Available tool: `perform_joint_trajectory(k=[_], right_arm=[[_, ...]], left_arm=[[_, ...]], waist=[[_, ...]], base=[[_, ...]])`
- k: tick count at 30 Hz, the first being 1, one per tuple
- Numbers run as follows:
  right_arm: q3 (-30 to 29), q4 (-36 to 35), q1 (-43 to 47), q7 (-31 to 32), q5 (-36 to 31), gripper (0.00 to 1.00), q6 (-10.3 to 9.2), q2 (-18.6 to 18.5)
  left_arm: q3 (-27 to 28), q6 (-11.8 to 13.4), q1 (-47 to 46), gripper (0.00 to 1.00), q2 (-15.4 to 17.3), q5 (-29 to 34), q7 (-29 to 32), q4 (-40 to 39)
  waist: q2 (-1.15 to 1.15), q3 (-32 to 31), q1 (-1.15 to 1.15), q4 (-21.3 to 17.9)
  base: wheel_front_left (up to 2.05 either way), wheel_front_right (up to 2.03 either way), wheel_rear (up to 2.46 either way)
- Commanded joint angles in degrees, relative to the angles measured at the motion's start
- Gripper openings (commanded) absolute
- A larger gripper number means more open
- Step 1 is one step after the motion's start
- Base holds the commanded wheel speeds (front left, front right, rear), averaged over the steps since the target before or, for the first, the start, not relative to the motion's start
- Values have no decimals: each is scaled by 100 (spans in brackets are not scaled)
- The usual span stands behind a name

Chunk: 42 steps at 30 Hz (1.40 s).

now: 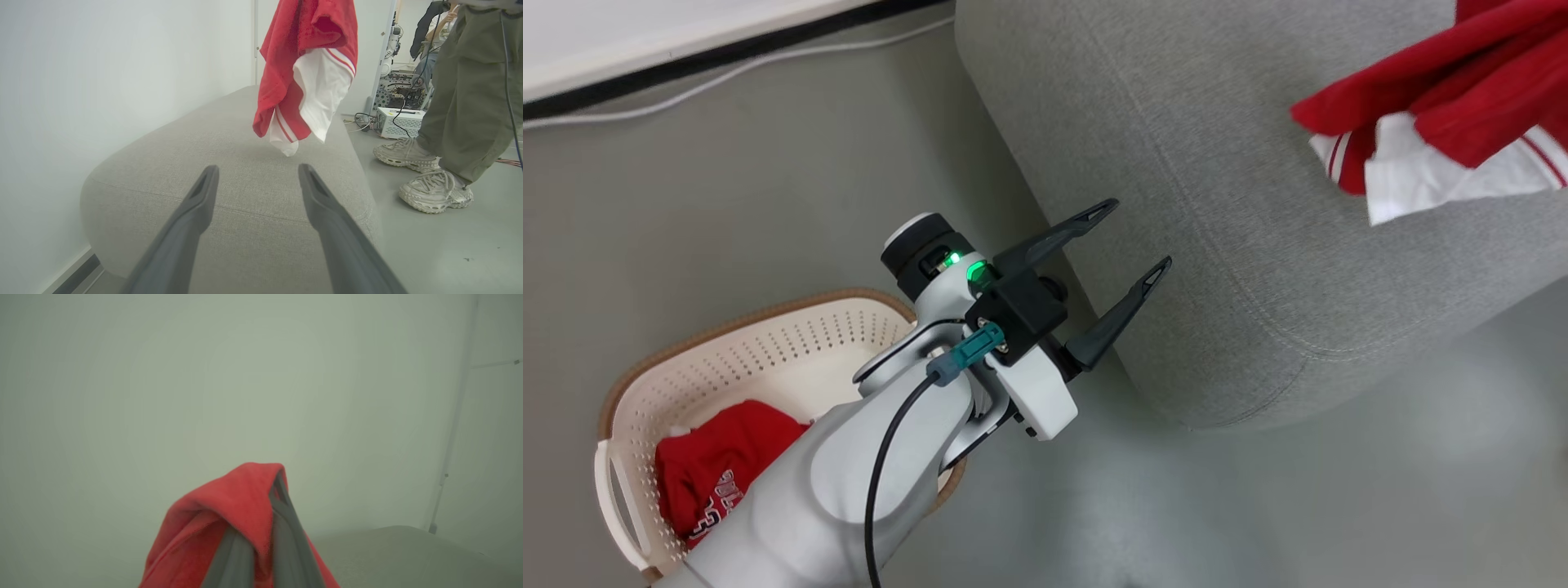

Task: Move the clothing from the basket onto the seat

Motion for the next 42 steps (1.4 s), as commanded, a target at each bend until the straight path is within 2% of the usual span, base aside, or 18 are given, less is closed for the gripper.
perform_joint_trajectory(k=[1, 11, 20, 30, 34, 37, 42], right_arm=[[-141, -66, -331, -34, -126, 0, 22, -166], [-854, 460, -1342, -34, -713, 0, 22, -754], [-1600, 1448, -2431, -34, -1184, 0, 22, -1235], [-2867, 2420, -3664, -34, -2154, 0, 22, -1748], [-3458, 2767, -3920, -34, -2631, 0, 22, -1761], [-3870, 2988, -4060, -34, -2802, 0, 22, -1631], [-4021, 3477, -4130, -23, -2780, 0, 22, -1296]], left_arm=[[52, -21, -373, 100, 44, 51, -27, -150], [-411, -21, -1032, 100, 44, 58, -27, -238], [-563, -21, -1244, 100, 164, -8, -27, -145], [-531, -21, -1163, 100, 326, -5, -27, -143], [-458, -21, -1078, 100, 335, 6, -27, -159], [-421, -21, -1015, 100, 333, 32, -27, -166], [-320, -21, -936, 100, 346, 65, -27, -147]], waist=[[0, 610, 0, 290], [0, 1467, 0, 586], [0, 2010, 0, 840], [0, 2477, 0, 1181], [0, 2583, 0, 1290], [0, 2646, 0, 1361], [0, 2727, 0, 1394]], base=[[0, 0, 0], [0, 0, 0], [0, 0, 0], [0, 0, 0], [0, 0, 0], [0, 0, 0], [0, 0, 0]])
